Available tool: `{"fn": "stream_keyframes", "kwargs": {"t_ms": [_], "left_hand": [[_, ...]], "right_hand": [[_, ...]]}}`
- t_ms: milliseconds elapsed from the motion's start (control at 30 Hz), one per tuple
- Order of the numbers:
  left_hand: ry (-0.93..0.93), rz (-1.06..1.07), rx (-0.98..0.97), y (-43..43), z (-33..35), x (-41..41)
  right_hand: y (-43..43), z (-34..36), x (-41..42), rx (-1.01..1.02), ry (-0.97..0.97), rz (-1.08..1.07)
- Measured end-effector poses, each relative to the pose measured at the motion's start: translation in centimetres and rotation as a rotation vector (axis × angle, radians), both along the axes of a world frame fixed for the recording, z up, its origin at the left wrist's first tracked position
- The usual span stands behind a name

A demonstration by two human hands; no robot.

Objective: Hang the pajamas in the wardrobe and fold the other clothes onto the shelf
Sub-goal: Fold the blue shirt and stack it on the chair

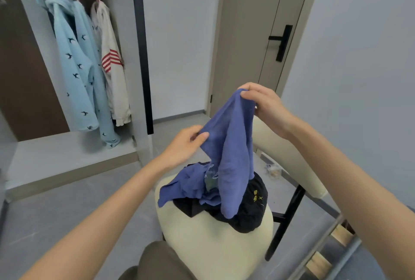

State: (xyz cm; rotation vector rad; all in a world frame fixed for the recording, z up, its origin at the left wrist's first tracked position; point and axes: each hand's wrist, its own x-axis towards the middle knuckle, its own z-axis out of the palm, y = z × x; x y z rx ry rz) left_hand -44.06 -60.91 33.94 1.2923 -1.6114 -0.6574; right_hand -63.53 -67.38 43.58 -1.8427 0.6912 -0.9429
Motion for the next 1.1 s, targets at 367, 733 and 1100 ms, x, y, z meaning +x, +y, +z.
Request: {"fn": "stream_keyframes", "kwargs": {"t_ms": [367,733,1100], "left_hand": [[0.341,0.363,-0.073,3.2,4.8,9.2],[0.290,0.269,0.029,6.1,2.9,11.9],[0.130,0.014,0.508,8.4,-2.0,11.2]], "right_hand": [[-0.6,-3.1,6.4,-0.534,0.669,-0.132],[1.3,-0.1,12.5,0.221,-0.005,0.243],[1.4,2.2,15.6,0.436,-0.345,0.133]]}}
